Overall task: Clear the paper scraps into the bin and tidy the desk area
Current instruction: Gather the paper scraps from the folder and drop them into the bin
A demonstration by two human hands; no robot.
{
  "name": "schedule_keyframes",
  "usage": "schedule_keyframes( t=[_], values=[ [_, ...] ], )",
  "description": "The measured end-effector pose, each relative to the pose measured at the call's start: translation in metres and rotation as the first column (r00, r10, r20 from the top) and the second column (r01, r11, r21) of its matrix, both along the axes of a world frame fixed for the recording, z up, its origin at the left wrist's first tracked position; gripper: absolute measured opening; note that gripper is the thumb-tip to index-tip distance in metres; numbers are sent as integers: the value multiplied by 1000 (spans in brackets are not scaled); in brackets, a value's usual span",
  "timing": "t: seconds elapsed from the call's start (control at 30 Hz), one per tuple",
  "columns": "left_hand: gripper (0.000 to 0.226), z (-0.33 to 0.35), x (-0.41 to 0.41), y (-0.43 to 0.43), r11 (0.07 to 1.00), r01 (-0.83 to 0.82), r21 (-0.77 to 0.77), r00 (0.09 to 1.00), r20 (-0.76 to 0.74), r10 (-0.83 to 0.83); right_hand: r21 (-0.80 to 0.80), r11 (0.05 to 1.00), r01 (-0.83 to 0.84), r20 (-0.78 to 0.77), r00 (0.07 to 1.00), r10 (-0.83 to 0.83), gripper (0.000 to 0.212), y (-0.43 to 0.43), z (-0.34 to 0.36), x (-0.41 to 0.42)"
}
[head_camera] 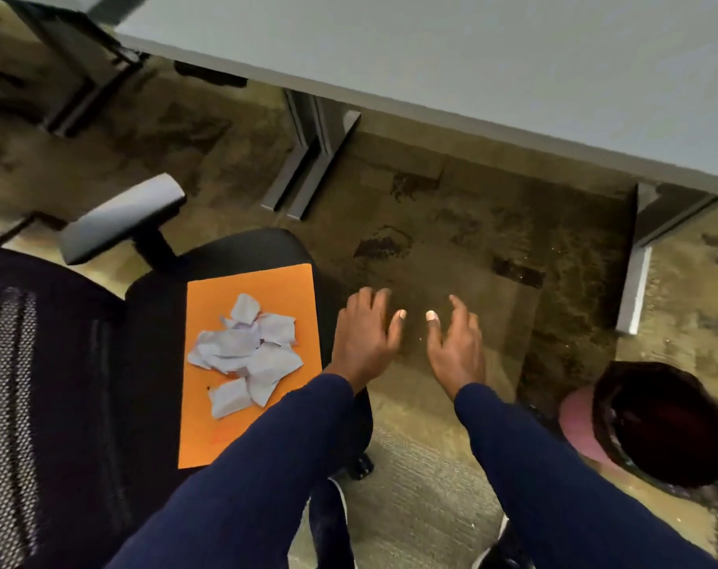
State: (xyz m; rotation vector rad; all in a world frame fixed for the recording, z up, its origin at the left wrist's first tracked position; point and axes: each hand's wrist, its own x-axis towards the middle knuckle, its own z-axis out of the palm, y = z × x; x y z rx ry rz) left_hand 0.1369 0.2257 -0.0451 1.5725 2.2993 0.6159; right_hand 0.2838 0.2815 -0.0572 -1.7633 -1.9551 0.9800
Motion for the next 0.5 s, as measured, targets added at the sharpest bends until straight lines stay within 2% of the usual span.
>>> schedule_keyframes(
  t=[0.37, 0.5],
  values=[
    [51, -20, -93, -86, 967, -253, -21, 966, -53, 252, 22, 974, -227, 11, 974, 227, 62, -56, -7, -113],
    [60, -26, -116, -127, 936, -348, -42, 937, -42, 347, 58, 916, -398, 54, 917, 395, 72, -79, -16, -144]
  ],
)
